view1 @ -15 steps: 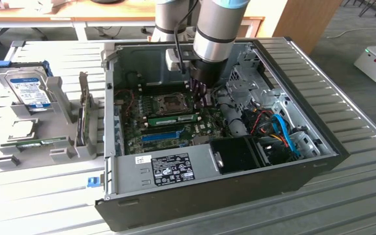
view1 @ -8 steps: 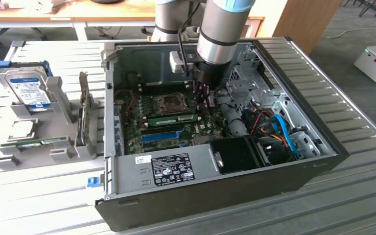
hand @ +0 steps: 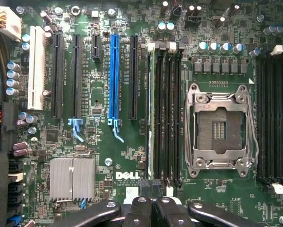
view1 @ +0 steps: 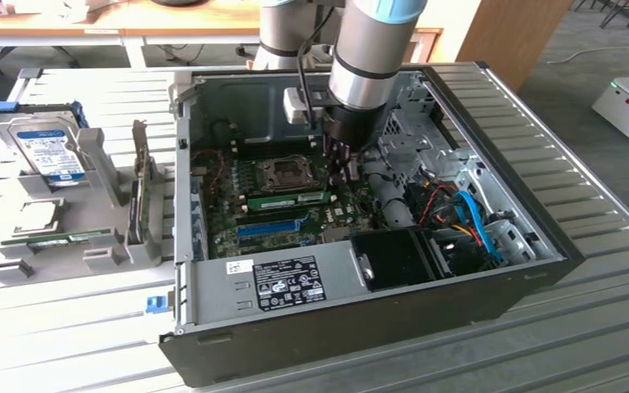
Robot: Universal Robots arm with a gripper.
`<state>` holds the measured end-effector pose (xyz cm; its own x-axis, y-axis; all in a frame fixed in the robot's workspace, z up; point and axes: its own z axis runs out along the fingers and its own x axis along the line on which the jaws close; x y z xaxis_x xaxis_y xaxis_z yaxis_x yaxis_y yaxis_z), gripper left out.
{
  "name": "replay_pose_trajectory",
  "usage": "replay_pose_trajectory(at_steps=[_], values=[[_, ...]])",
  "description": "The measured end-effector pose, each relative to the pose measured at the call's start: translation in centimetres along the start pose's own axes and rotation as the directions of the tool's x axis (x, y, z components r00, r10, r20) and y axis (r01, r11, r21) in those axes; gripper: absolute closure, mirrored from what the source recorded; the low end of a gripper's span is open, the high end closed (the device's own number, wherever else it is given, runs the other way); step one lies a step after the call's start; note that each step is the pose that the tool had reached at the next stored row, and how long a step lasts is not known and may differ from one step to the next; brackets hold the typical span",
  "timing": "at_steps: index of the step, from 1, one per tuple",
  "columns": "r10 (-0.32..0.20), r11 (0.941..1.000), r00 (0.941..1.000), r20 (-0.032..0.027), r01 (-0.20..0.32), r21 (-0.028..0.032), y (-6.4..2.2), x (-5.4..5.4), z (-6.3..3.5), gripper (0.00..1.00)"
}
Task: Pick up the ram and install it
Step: 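Press down the ram until it locks into place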
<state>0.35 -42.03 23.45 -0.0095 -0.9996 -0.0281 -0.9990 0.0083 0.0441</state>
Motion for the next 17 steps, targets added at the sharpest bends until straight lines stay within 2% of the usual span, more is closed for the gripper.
replay_pose_trajectory(at_steps=[8, 17], values=[[0.0, 1.0, 1.0, -0.0001, 0.0, 0.0, -0.02, 0.01, 0.29, 0.89], [0.0, 1.0, 1.0, 0.0, 0.0, 0.0, -0.02, -0.7, 0.37, 0.89]])
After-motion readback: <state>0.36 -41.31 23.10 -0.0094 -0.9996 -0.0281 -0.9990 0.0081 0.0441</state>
